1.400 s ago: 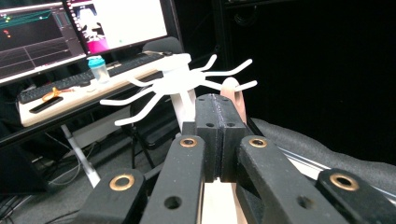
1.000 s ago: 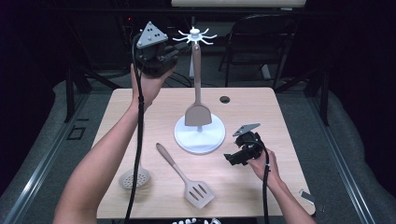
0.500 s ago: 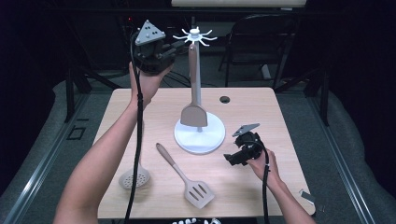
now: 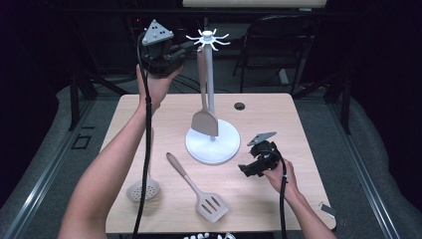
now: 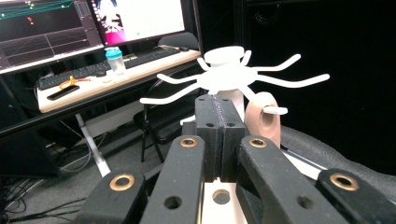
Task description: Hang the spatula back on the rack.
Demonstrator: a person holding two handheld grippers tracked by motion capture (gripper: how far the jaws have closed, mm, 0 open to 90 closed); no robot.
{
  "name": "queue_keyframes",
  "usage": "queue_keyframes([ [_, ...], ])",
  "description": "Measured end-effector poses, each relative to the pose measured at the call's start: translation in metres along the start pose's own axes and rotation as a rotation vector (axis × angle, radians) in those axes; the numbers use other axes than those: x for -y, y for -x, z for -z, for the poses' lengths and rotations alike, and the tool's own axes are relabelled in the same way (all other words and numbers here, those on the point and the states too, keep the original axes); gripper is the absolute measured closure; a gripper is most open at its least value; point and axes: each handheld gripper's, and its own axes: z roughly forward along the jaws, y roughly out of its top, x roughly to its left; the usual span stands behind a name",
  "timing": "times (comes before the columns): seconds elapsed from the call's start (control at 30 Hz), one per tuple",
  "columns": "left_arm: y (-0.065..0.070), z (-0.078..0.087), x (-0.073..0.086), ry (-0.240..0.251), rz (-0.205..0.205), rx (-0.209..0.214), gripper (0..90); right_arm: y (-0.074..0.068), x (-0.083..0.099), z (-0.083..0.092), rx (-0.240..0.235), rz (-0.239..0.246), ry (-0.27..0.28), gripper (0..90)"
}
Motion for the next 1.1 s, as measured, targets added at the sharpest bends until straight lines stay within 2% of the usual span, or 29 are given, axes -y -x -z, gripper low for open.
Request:
queue_keyframes([
  [0.4,-0.002,0.004,-0.001,0.024,0.008,0.005,89.0,0.000,0.000,0.000,-0.001,0.004,-0.002,5.3],
  [0.47,-0.004,0.006,0.000,0.039,0.026,0.028,82.1,-0.001,0.000,0.000,0.001,0.002,0.002,5.5],
  [0.53,-0.003,0.009,0.000,0.052,0.042,0.033,75.3,-0.001,0.000,0.000,0.003,0.002,0.002,5.9],
  [0.6,-0.002,0.012,0.002,0.051,0.046,0.023,66.4,-0.001,0.000,0.001,0.000,0.003,0.002,6.2],
  [0.7,-0.001,0.018,0.005,0.055,0.053,-0.013,53.9,-0.002,-0.001,0.001,-0.001,-0.001,0.007,6.5],
  [0.8,-0.005,0.023,0.010,0.060,0.069,-0.021,48.2,-0.002,-0.001,0.000,-0.001,0.003,0.004,6.5],
  [1.1,-0.011,0.035,0.034,0.019,0.098,-0.016,34.9,-0.002,-0.001,-0.001,-0.005,-0.003,0.006,6.5],
])
